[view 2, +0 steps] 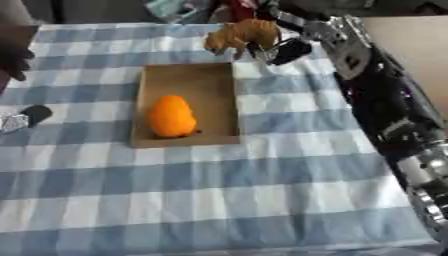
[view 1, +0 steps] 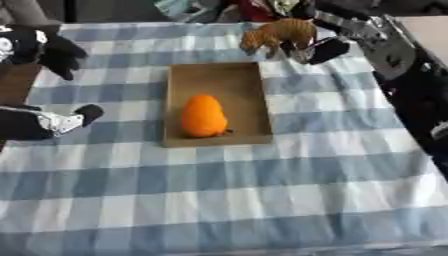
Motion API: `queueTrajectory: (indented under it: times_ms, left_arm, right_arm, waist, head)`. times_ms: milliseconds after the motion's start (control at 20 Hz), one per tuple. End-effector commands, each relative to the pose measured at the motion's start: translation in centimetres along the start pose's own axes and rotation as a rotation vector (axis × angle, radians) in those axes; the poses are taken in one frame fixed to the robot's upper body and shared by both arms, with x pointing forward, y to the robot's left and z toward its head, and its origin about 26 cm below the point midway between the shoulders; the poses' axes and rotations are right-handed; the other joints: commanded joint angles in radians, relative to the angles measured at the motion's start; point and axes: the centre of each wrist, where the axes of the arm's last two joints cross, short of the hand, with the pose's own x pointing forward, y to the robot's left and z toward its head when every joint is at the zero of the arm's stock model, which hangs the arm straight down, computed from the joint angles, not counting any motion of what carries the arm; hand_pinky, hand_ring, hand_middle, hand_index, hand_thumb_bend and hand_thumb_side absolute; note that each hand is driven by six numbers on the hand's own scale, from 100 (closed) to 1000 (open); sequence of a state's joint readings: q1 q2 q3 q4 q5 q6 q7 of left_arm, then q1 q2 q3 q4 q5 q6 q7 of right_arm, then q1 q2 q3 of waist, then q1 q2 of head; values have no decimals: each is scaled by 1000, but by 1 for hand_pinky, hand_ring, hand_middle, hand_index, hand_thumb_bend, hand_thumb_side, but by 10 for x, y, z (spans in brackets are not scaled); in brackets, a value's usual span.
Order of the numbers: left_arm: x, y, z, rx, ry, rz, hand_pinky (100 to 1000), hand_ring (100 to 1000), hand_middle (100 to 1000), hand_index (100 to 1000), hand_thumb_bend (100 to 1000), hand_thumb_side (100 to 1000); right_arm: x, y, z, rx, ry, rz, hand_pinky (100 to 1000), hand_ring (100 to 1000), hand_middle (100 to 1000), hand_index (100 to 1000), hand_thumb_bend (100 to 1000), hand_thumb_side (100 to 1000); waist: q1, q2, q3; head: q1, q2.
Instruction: Pick up objects on the table and place them in the box.
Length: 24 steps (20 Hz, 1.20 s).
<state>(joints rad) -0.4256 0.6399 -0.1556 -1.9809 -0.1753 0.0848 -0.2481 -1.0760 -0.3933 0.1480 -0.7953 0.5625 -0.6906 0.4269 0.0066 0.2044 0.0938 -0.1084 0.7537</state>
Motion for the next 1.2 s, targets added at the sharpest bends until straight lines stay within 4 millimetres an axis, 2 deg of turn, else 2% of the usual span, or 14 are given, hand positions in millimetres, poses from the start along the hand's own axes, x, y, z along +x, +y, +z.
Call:
queueTrajectory:
  times_ms: [50,400,750,1000,1200]
  left_arm:
    - [10,9,-5,29,-62,-5,619,538,536,708,541,100]
    - [18,9,-14,36,-122,20,620,538,536,708,541,100]
    - [22,8,-19,39,-151,37,620,538,536,708,542,100]
    - [22,6,-19,40,-151,49,620,539,537,708,543,100]
    - [21,6,-19,42,-145,48,621,539,537,708,543,100]
  right_arm:
    - [5,-9,-13,6,-12,20,549,555,495,555,100,352]
    - [12,13,-34,45,-9,5,552,563,502,566,100,404]
    - [17,40,-46,89,-6,-15,570,588,528,599,100,482]
    - [19,58,-49,128,-10,-27,623,648,591,682,118,538]
    - [17,64,-46,156,1,-21,661,708,655,727,151,571]
  waist:
    - [-1,-17,13]
    - [-6,-3,53]
    - [-3,6,68]
    - [-1,9,66]
    - [-2,10,62]
  head:
    - [-22,-14]
    - [-52,-22]
    - [-62,-29]
    - [-60,-29]
    - [-60,-31]
